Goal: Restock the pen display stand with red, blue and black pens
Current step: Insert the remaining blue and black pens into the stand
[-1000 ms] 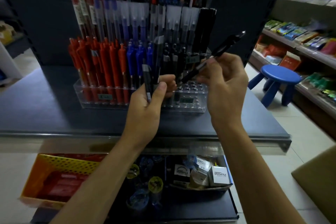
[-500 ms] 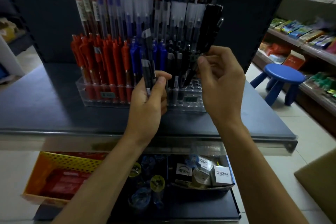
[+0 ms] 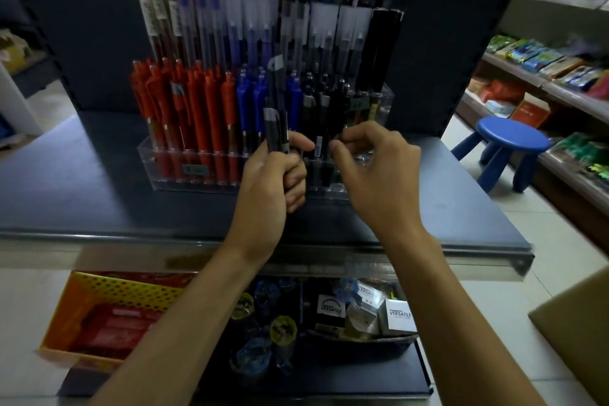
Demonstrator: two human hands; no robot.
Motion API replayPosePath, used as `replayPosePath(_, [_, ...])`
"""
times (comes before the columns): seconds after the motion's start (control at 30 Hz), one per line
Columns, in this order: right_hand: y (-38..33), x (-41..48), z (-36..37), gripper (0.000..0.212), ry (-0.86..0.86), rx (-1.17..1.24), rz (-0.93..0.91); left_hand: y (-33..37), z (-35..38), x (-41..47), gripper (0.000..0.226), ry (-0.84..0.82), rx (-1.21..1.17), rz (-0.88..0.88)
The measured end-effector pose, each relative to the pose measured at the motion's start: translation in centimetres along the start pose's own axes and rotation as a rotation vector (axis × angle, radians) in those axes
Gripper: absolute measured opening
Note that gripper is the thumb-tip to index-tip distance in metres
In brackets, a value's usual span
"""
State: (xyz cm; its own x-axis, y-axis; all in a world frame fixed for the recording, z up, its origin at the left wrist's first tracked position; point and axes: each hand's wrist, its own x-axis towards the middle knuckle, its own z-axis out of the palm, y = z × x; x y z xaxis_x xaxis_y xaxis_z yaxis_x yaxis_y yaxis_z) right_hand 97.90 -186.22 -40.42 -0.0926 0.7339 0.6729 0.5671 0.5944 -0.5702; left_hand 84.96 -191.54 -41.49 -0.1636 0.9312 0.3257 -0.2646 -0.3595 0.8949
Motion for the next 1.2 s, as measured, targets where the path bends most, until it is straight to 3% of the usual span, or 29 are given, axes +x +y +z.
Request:
replayPosePath(0.27, [-0.1, -0.2, -0.1, 0.011, -0.007, 0.011, 0.020, 0.1, -0.1, -0.1, 0.020, -0.020, -0.006, -0.021])
replayPosePath(0.43, [-0.4, -0.3, -1.1, 0.022, 0.027, 0.083, 0.028, 0.3, 0.0, -0.2, 0.021, -0.072, 0.020, -0.023])
replayPosePath(0.53, [-0.7, -0.4, -1.7, 0.015, 0.041, 0.145, 0.010, 0.5, 0.2, -0.4, 0.021, -0.077, 0.062, -0.017])
replayPosePath(0.7, [-2.0, -0.9, -2.6, 0.012, -0.040, 0.305, -0.027, 0.9, 0.5, -0.5, 0.023, -0.084, 0.099, -0.009])
replayPosePath(0.9, [-2.3, -1.8, -2.9, 0.005, -0.276, 0.419, 0.000, 1.0, 1.1, -1.4, 0.031, -0.215, 0.231, 0.005])
replayPosePath(1.13, [-1.6, -1.9, -2.9, 0.014, -0.249, 0.526, 0.058, 0.7, 1.1, -1.0, 0.021, -0.264, 0.274, -0.078])
replayPosePath(1.2, [-1.8, -1.7, -3.0, 0.013, -0.226, 0.559, 0.068, 0.9, 1.2, -0.9, 0.042, -0.284, 0.284, -0.054])
